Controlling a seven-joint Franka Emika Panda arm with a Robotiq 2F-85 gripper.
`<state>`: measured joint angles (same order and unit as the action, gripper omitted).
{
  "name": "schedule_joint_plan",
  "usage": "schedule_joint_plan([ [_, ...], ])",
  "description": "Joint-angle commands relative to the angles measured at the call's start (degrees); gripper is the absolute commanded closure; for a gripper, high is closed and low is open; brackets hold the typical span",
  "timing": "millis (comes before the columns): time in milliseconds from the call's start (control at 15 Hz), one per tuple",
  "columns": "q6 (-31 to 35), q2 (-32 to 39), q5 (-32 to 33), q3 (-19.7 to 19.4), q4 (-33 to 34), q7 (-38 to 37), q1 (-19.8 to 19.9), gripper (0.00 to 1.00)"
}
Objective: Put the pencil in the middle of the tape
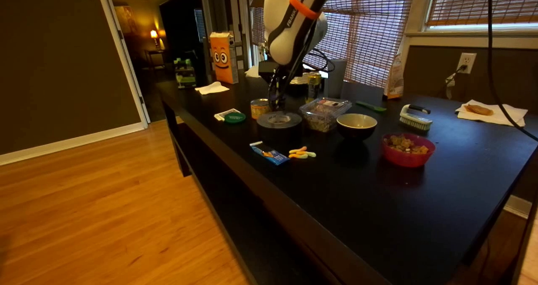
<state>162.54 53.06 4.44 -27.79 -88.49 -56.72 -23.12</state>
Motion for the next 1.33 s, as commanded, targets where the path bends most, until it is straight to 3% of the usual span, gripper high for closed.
schedule_joint_plan([
  [0, 6.85, -3.4, 3.24, -9.9, -10.52, -8.07, -8.89, 0.98],
  [267, 9.22, -4.98, 1.46, -14.01, -17.14, -6.86, -15.98, 0.98],
  [600, 14.3, -2.76, -0.42, -18.14, -19.95, -6.4, -22.66, 0.98],
  [667, 11.03, -2.54, -1.33, -16.07, -17.35, -4.26, -20.22, 0.98],
  [733, 11.36, -2.5, -1.71, -16.37, -17.73, -4.09, -20.9, 0.91],
  [867, 11.32, -2.41, -1.81, -16.3, -17.71, -3.92, -20.83, 0.91],
  [933, 11.32, -2.38, -1.82, -16.3, -17.71, -3.88, -20.67, 0.98],
  [1267, 10.51, 2.89, -2.84, -16.32, -13.67, -5.03, -20.56, 0.98],
])
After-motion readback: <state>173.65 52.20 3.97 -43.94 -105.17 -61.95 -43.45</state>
